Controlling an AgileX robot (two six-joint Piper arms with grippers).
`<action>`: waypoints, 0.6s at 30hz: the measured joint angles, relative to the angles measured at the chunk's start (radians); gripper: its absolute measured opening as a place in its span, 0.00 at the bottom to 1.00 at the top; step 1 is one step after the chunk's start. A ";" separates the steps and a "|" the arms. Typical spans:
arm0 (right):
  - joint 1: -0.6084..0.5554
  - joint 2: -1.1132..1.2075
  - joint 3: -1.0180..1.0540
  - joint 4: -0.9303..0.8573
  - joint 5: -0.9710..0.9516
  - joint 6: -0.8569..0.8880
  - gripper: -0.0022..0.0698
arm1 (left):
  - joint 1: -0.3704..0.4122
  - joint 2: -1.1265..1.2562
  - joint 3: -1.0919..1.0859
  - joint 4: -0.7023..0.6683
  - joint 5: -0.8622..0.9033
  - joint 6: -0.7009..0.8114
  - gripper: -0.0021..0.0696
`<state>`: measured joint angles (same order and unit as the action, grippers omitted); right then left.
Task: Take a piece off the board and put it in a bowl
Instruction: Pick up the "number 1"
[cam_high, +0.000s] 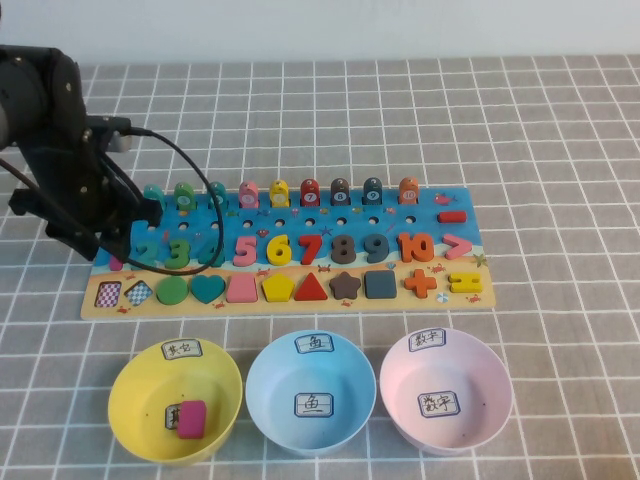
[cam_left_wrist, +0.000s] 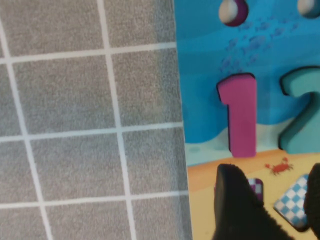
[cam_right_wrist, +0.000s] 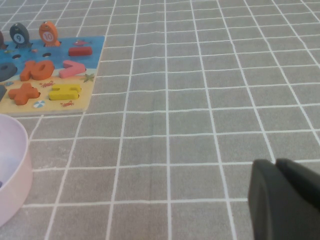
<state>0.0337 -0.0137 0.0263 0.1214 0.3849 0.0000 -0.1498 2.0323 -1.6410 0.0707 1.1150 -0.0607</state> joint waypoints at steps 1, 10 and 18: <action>0.000 0.000 0.000 0.000 0.000 0.000 0.00 | 0.000 0.003 0.000 0.002 0.000 0.000 0.40; 0.000 0.000 0.000 0.000 0.000 0.000 0.00 | 0.000 0.040 0.000 0.024 -0.010 -0.003 0.40; 0.000 0.000 0.000 0.000 0.000 0.000 0.00 | 0.000 0.044 0.000 0.026 -0.045 -0.003 0.40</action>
<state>0.0337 -0.0137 0.0263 0.1214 0.3849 0.0000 -0.1498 2.0763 -1.6410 0.0968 1.0701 -0.0638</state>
